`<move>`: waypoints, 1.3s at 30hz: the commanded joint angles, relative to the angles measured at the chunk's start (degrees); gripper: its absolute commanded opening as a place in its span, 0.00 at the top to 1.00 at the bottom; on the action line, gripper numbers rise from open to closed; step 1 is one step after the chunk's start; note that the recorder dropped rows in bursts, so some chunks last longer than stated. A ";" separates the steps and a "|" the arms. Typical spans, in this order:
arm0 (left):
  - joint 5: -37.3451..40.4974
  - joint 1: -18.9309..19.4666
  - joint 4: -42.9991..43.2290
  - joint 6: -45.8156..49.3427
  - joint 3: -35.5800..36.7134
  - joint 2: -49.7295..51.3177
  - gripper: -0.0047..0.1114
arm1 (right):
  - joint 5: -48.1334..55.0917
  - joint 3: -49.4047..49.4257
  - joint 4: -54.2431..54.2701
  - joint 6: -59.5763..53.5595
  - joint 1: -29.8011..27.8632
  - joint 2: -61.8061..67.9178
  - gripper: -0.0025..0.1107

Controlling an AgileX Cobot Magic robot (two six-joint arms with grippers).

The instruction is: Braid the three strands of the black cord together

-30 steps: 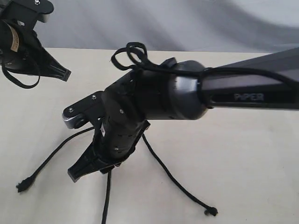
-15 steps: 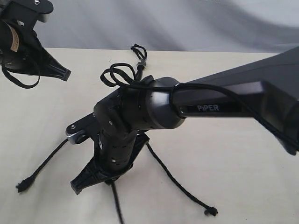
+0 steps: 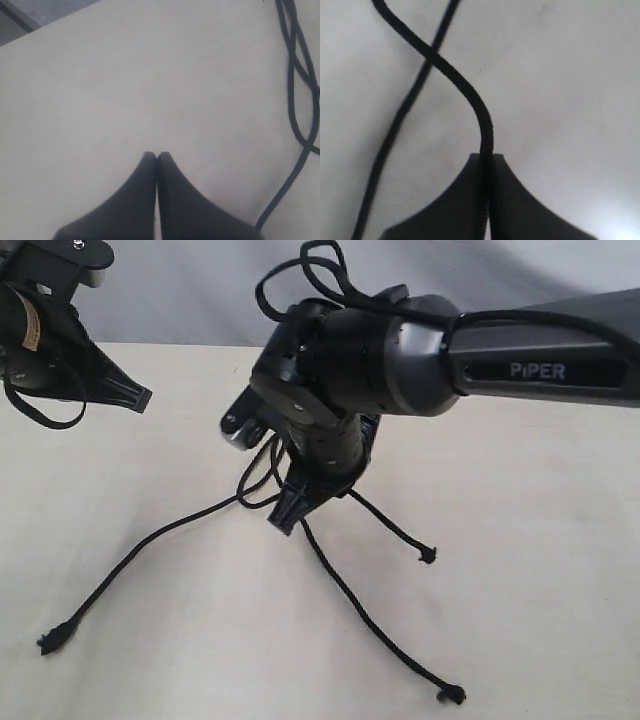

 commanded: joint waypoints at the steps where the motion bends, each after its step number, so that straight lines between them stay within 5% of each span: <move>1: 0.38 0.20 -0.06 -0.70 0.02 -0.46 0.96 | -1.21 2.60 0.76 1.70 -4.06 2.89 0.98; 12: 0.23 0.20 -0.05 -0.95 0.02 -0.46 0.96 | -5.49 7.27 11.19 -0.70 -4.44 4.72 0.98; 22: 0.23 0.20 -0.05 -0.95 0.02 -0.46 0.96 | -5.26 7.96 41.55 -30.95 1.07 3.96 0.98; 29: 0.23 0.20 -0.05 -1.11 0.02 -0.46 0.96 | -5.90 6.71 39.02 -32.23 1.54 -3.22 0.98; 39: 0.23 0.20 -0.05 -1.11 0.02 -0.46 0.96 | -6.93 6.57 36.19 -30.99 -10.66 -10.91 0.98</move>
